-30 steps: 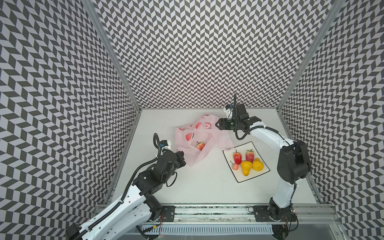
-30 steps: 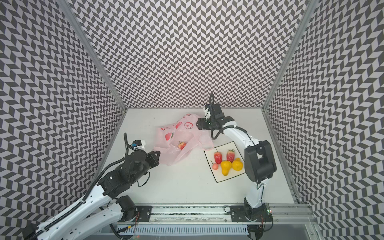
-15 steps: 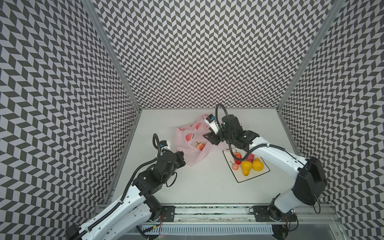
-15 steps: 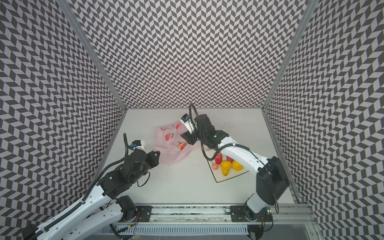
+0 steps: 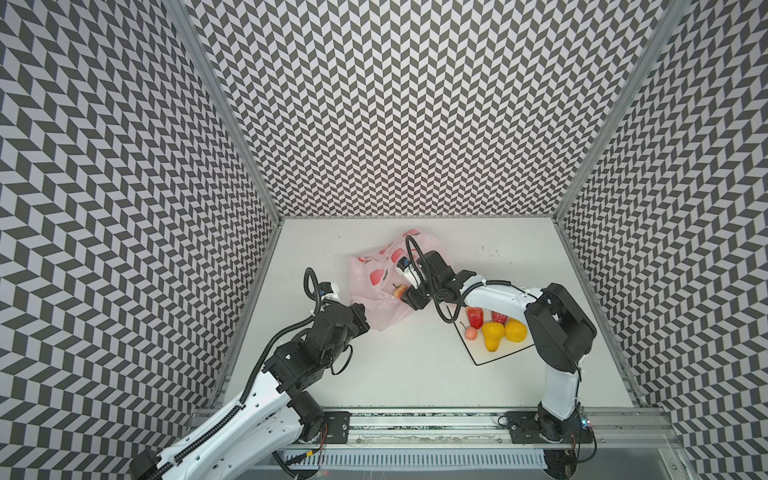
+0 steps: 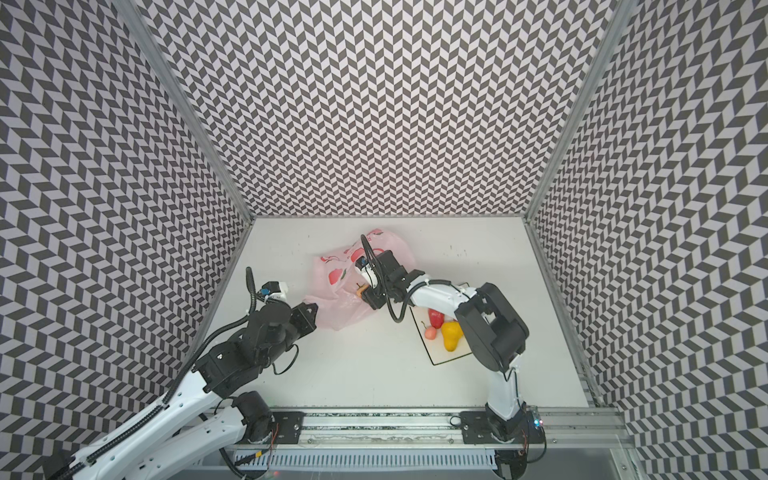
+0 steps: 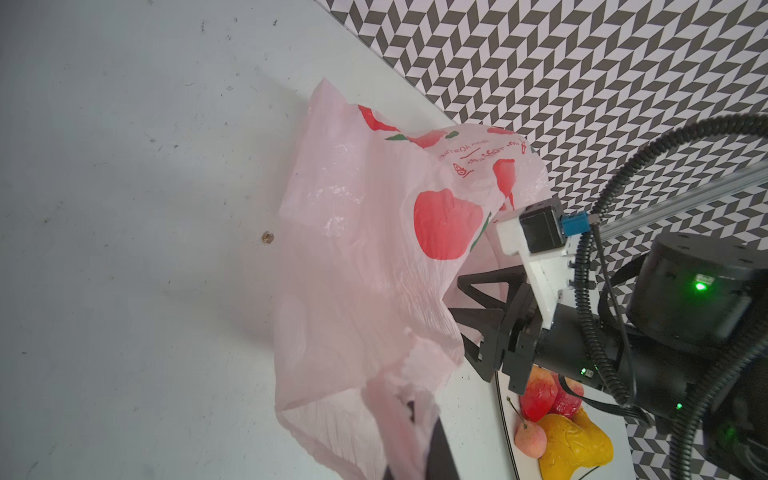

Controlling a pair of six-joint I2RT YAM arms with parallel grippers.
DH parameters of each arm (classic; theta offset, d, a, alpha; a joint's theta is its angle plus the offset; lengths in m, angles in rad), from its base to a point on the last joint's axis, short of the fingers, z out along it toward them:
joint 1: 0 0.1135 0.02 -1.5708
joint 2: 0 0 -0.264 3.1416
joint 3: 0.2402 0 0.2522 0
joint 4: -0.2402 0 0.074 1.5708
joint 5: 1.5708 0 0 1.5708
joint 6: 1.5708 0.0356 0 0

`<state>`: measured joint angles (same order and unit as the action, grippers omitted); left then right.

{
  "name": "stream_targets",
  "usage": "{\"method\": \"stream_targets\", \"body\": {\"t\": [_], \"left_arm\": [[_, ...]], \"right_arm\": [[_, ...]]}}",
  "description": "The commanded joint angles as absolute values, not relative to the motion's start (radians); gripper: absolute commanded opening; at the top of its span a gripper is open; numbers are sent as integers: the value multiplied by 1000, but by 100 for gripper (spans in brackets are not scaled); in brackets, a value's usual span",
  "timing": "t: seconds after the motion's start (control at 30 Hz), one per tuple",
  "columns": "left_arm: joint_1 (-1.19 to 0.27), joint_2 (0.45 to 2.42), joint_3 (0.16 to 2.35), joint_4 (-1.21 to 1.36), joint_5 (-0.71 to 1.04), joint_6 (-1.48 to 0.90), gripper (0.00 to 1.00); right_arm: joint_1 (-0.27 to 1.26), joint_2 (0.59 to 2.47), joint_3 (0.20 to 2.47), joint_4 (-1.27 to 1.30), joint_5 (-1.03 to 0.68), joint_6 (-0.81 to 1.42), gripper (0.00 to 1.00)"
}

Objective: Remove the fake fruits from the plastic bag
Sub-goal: 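Close the right gripper on the red-yellow apple inside the bag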

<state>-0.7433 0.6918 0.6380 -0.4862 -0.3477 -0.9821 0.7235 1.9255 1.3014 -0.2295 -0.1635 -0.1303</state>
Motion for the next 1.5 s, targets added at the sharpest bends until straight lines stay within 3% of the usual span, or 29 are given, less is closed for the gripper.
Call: {"method": "stream_targets", "body": {"t": [0.0,0.4,0.53,0.83,1.23,1.47], "left_arm": [[-735,686,670,-500,-376,-991,0],[-735,662,661,-505,-396,-986,0],[-736,663,659,-502,-388,-988,0],[-735,668,655,-495,-380,-989,0],[-728,639,662,-554,-442,-1046,0],[-726,604,668,-630,-499,-1109,0]], "right_arm": [[729,1971,1335,-152,-142,-118,64],[738,2099,1406,-154,-167,-98,66],[744,2128,1441,-166,-171,-92,60],[749,2031,1439,-56,-231,-10,43],[749,1906,1317,65,-337,83,42],[749,1943,1278,23,-316,155,41]]}}
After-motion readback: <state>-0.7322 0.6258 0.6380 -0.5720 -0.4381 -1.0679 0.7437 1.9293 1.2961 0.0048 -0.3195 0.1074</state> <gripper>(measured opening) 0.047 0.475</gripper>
